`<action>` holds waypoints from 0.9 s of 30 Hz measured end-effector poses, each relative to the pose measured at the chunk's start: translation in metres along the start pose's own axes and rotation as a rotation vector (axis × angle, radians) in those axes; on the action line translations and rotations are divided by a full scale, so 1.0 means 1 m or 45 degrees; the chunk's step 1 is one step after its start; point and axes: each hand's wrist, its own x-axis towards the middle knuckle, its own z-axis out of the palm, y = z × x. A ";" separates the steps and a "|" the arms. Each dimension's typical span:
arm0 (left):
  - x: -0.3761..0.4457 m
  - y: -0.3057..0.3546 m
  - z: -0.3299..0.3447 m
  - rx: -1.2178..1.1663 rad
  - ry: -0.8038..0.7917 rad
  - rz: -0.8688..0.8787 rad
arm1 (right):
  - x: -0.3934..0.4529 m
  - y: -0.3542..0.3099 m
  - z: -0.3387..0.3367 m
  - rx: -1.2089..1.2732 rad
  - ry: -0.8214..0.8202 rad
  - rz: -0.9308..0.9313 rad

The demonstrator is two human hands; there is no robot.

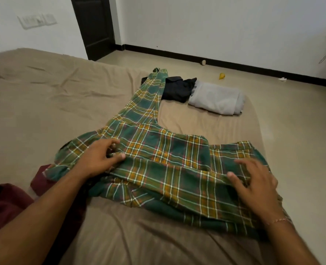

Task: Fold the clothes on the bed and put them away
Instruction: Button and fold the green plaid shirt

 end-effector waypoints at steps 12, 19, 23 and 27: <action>0.168 0.106 0.046 0.756 -0.602 0.494 | 0.119 0.036 0.056 -0.458 -0.348 -0.124; 0.198 0.110 0.020 1.145 -0.771 0.405 | 0.131 0.048 0.043 -0.345 -0.068 -0.163; 0.181 0.108 0.007 1.186 -0.681 0.393 | 0.125 0.050 0.020 -0.197 0.023 -0.146; 0.154 0.112 -0.022 1.145 -0.472 0.481 | 0.098 0.052 -0.006 -0.245 0.173 -0.137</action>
